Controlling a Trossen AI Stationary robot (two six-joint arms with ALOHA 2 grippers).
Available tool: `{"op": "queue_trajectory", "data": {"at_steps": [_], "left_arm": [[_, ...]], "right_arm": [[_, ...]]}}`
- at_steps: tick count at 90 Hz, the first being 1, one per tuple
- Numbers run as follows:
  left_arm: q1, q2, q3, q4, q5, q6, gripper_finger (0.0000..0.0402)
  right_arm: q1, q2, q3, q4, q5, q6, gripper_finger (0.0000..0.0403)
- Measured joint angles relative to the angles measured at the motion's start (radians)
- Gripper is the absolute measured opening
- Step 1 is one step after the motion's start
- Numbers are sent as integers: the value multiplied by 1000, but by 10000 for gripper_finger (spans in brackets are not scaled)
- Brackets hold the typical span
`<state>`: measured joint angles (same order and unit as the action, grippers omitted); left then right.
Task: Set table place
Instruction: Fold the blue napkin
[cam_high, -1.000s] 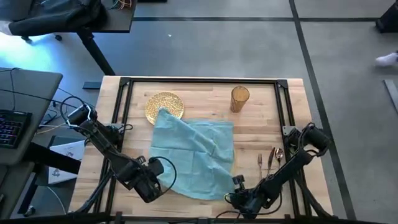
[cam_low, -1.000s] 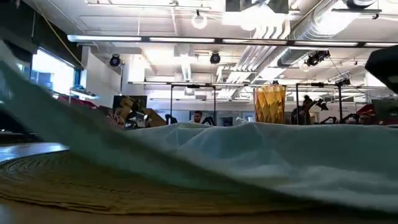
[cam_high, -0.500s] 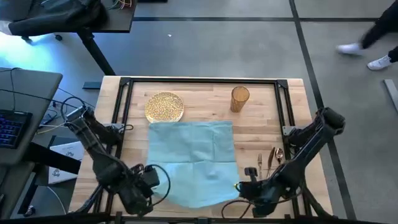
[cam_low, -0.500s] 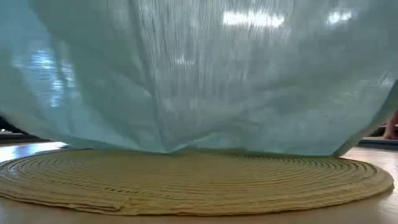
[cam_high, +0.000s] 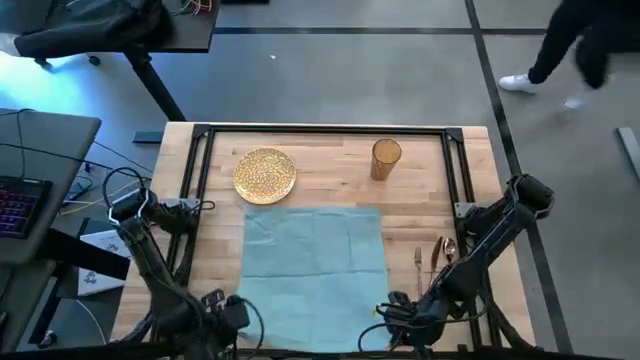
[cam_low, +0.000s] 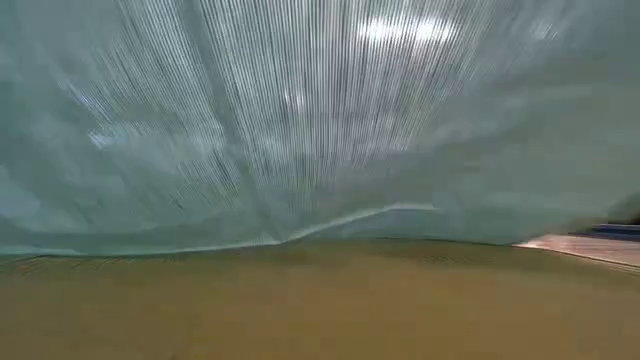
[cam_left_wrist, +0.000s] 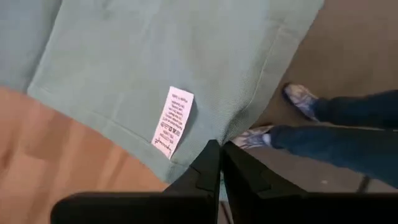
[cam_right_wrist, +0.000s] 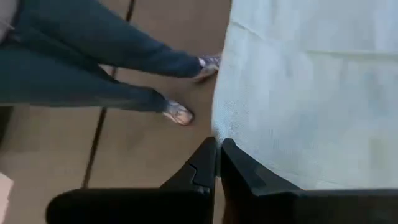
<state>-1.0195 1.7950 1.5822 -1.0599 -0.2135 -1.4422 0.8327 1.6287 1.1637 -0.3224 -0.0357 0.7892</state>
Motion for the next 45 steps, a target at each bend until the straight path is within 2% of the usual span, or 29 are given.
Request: {"op": "queue_trajectory", "data": {"at_steps": [12, 21, 35, 45], "left_arm": [[-1, -9, 0, -53, -48, -46, 0], [6, -16, 1, -159, -127, -101, 0], [56, -13, -1, -384, -210, -168, 0], [127, -18, -55, -514, -243, -284, 0]], "right_arm": [[-48, -16, 0, -7, 12, 22, 0], [-93, -50, 0, -61, 77, 33, 0], [-201, -136, 0, -344, 223, 146, 0], [-285, -180, 0, -586, 315, 201, 0]]}}
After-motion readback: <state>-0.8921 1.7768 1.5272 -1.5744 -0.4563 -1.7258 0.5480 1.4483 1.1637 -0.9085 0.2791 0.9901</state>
